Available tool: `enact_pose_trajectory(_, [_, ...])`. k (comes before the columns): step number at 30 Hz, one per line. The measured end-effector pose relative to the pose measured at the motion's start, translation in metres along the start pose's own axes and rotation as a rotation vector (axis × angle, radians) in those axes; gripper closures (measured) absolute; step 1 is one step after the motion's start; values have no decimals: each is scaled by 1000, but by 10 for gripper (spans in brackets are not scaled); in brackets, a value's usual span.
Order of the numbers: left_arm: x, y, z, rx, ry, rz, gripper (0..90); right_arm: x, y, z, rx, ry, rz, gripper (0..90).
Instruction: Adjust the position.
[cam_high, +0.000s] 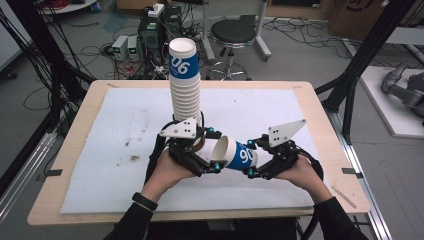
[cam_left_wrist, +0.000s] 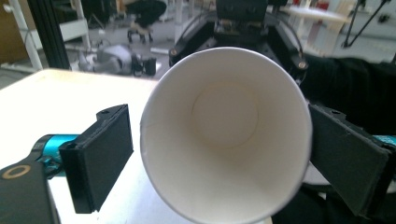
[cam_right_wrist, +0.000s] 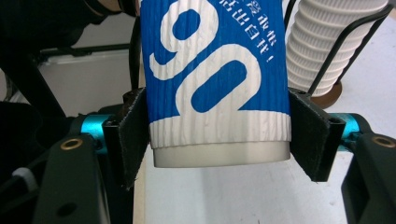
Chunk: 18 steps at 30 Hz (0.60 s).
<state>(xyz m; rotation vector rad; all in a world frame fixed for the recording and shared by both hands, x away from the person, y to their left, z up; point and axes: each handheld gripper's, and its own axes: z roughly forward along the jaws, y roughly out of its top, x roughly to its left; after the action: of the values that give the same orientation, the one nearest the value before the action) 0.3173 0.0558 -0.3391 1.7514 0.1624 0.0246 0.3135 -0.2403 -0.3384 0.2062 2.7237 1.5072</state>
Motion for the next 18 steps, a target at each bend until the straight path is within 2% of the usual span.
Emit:
enact_pose_trajectory(3, [2,-1,-4,-50,2,-15,81,-1,0,-4,-33,6,9,292])
enact_pose_trajectory(7, [3,-2,-5,-85,15,-34,81,-2,-1,-8,-72,1,25,292])
enact_pose_trajectory(9, [4,-3,-6,-106,1,-48,81,-2,-1,-9,-93,8,38,294])
enact_pose_trajectory(12, [5,-4,-7,-119,-1,-58,81,-3,-2,-10,-104,8,43,297])
enact_pose_trajectory(15, [5,-4,-9,-145,-26,-65,81,-4,-4,-11,-103,2,47,297])
enact_pose_trajectory(18, [5,-5,-9,-143,-38,-68,81,-4,-4,-12,-112,0,41,297])
